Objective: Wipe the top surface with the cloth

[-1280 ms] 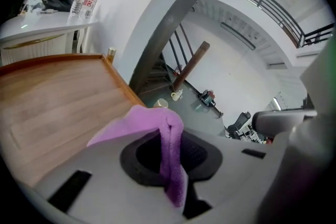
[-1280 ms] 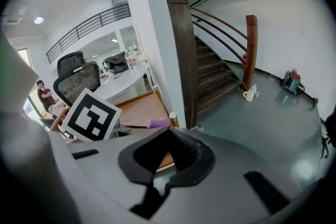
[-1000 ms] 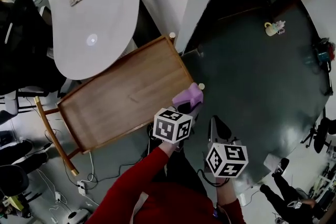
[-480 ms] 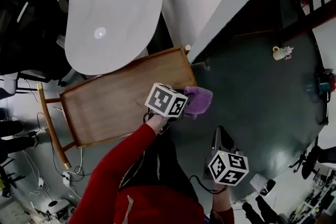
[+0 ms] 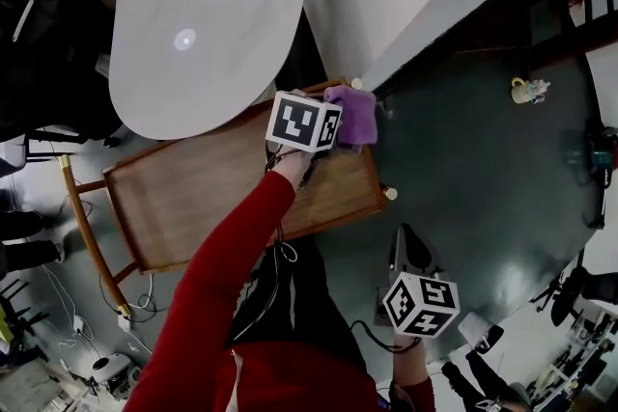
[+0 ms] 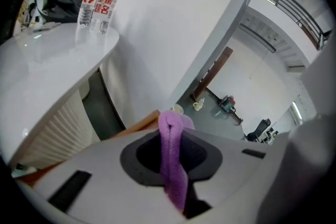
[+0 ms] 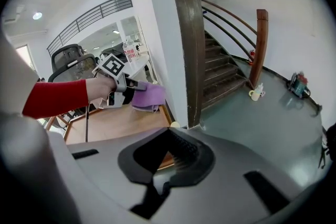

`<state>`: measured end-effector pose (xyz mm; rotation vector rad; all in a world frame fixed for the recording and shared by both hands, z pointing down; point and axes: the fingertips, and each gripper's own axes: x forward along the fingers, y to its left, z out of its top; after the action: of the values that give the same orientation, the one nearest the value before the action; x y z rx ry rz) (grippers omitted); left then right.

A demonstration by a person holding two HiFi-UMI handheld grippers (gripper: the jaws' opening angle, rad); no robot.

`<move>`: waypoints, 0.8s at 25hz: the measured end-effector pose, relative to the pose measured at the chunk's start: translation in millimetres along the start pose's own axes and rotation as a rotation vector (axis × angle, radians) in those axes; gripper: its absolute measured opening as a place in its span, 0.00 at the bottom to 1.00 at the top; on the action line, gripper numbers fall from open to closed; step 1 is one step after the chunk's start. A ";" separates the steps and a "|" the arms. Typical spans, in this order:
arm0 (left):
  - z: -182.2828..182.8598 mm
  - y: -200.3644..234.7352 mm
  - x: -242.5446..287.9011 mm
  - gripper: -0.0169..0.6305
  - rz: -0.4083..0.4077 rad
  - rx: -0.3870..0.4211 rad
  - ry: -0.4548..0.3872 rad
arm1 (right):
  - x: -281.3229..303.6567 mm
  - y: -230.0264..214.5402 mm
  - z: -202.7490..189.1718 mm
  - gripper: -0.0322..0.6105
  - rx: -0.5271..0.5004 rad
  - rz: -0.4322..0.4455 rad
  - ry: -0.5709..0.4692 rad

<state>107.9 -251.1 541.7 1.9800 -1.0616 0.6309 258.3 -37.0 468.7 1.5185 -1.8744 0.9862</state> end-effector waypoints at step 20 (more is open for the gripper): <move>35.6 37.1 -28.8 0.10 0.169 0.103 -0.131 | 70.2 64.2 39.2 0.05 -0.097 0.132 0.071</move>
<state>63.4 -279.9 515.9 2.0571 -1.3106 0.6637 181.5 -103.1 486.6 1.3020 -1.9626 0.9786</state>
